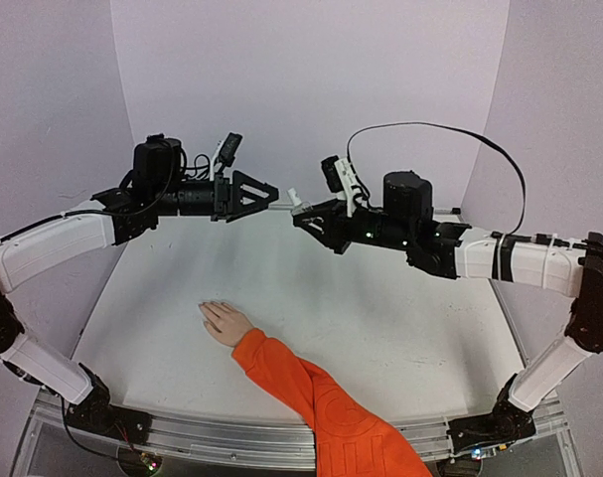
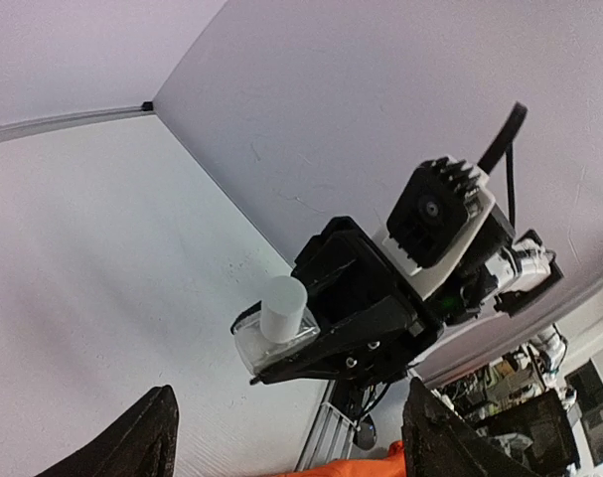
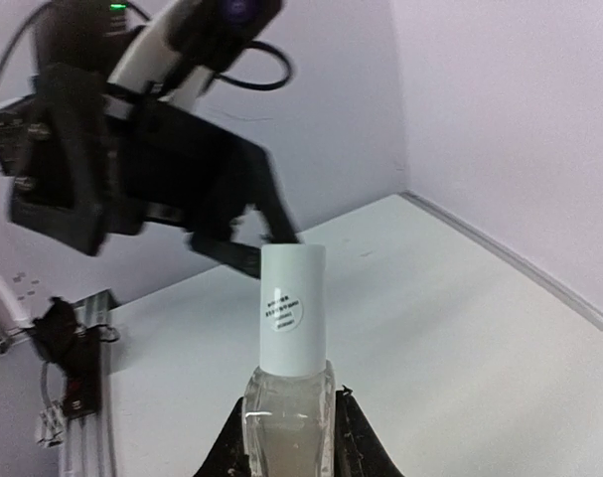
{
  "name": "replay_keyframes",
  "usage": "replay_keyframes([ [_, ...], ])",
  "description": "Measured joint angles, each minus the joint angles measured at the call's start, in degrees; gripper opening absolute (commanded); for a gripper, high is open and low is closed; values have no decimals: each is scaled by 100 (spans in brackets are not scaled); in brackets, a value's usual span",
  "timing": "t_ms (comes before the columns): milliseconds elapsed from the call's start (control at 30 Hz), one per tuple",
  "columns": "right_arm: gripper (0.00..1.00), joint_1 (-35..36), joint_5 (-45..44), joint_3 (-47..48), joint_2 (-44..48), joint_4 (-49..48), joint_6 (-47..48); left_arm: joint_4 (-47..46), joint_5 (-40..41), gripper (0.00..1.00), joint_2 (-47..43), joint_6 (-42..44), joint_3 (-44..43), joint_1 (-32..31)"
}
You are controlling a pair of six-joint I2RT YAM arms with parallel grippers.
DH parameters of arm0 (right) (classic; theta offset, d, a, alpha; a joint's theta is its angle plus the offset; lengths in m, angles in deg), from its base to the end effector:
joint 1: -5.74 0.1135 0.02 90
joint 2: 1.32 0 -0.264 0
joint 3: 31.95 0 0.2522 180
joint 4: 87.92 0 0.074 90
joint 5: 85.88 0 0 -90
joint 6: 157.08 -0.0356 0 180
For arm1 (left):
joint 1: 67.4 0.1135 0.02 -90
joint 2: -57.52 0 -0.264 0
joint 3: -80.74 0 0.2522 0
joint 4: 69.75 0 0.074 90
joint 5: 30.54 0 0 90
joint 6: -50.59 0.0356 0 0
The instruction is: Paint the nails
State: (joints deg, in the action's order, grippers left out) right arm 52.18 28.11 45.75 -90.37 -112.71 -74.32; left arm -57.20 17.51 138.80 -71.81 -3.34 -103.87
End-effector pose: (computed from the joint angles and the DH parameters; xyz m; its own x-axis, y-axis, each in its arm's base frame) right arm 0.2421 0.2756 0.3526 0.0411 0.2103 -0.9768 -0.9473 0.3191 0.0288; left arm 0.2520 -0.2158 0.3698 -0.6357 -0.0256 -0.7715 0.7476 0.2283 -0.6237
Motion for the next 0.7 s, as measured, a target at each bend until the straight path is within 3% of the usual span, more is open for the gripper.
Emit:
replay_keyframes([
  [167, 0, 483, -1860, 190, -262, 236, 450, 251, 496, 75, -63, -428, 0, -4],
  [300, 0, 931, -2824, 422, -603, 332, 743, 330, 793, 68, -9, -678, -2, -13],
  [533, 0, 1178, -3611, 625, -918, 343, 1062, 417, 1067, 52, 348, -916, -59, -20],
  [700, 0, 1185, -3851, 802, -1102, 302, 1228, 487, 1139, 31, 627, -994, -162, -52],
])
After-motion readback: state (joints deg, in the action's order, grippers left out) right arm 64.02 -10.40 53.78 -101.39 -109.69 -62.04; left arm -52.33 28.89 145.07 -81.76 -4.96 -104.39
